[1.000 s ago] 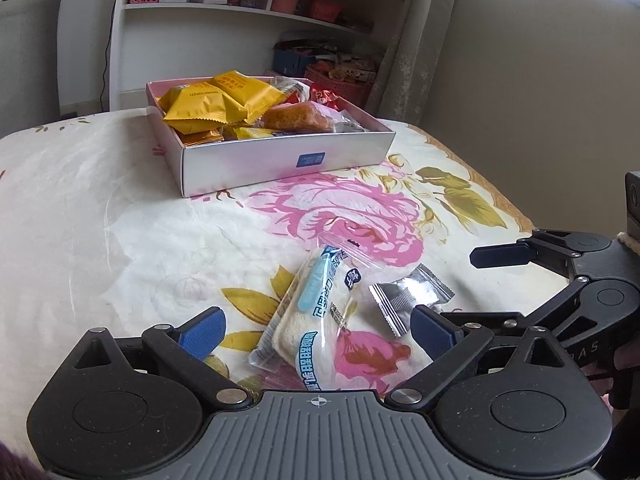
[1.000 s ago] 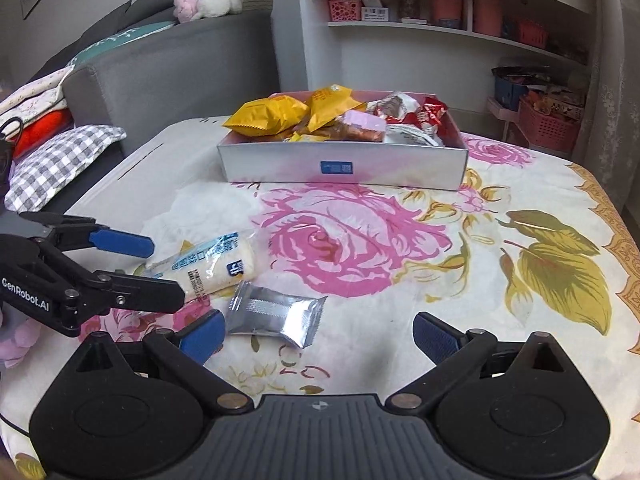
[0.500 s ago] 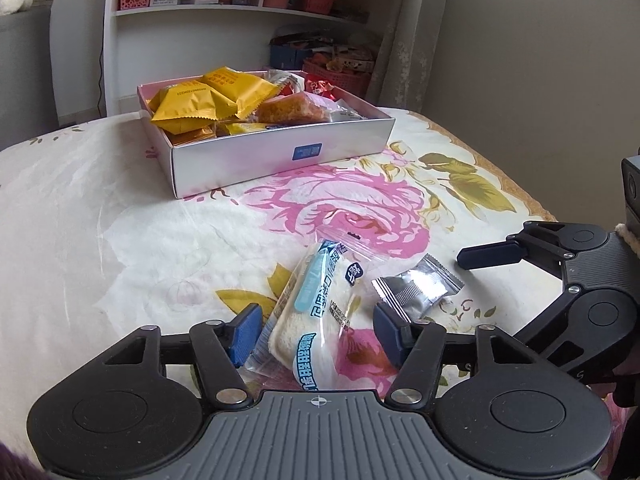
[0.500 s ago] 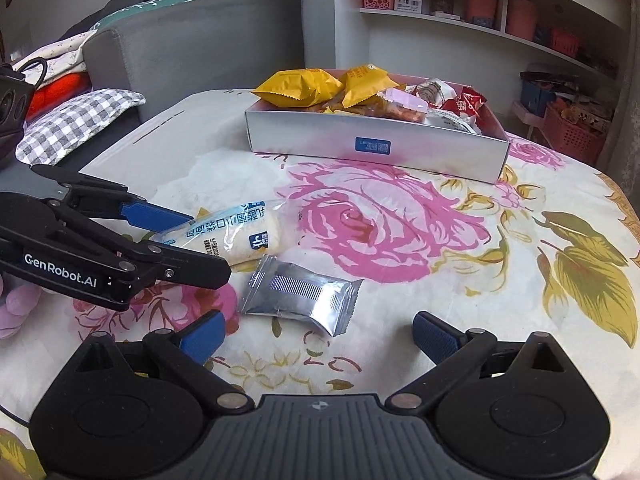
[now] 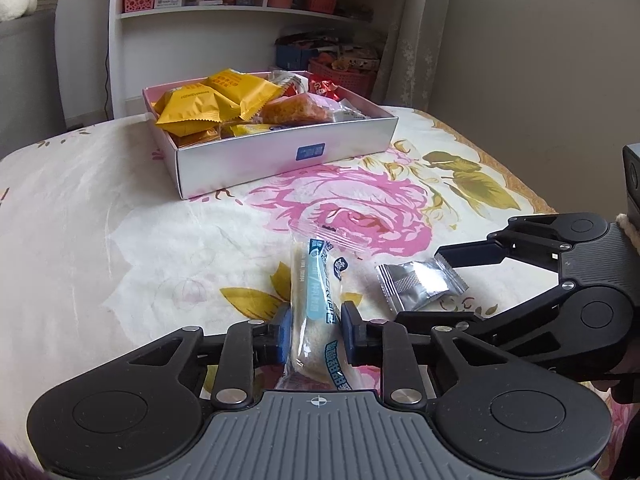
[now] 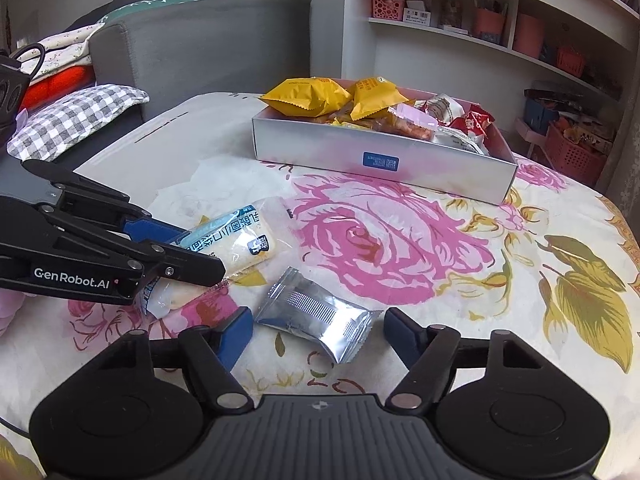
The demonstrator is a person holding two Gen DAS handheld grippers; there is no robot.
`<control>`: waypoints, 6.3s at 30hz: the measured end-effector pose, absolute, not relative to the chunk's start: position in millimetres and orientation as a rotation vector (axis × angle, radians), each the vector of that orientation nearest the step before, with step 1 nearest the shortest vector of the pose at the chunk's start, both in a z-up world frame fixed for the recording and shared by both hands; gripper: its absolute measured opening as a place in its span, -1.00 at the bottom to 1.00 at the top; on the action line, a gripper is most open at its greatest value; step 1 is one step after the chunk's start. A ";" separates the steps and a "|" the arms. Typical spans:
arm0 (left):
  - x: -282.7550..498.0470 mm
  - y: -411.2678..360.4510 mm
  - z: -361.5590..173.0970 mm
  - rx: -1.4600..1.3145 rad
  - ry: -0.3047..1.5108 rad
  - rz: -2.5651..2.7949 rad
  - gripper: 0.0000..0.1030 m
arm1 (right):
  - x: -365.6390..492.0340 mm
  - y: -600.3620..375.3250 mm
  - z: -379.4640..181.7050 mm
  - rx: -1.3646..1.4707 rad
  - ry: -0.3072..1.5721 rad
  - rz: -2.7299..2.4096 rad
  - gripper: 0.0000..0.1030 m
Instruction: Organize snacks
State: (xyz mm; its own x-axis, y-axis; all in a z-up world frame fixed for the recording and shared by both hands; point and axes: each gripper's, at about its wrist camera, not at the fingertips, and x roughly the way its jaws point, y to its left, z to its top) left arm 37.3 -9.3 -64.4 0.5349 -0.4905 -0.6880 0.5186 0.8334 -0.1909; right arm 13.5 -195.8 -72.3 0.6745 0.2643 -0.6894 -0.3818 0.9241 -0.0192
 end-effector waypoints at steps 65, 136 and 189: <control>80.5 -32.9 -16.8 0.076 0.790 -0.499 -0.68 | 62.0 -221.7 -29.7 -0.042 0.705 0.306 0.00; -10.7 -11.4 35.9 -0.012 0.764 -0.103 0.99 | -16.0 -229.7 25.7 0.065 0.720 -0.013 0.86; -11.2 -17.0 14.0 0.001 0.839 -0.098 0.99 | -16.1 -212.1 13.0 0.004 0.749 -0.027 0.86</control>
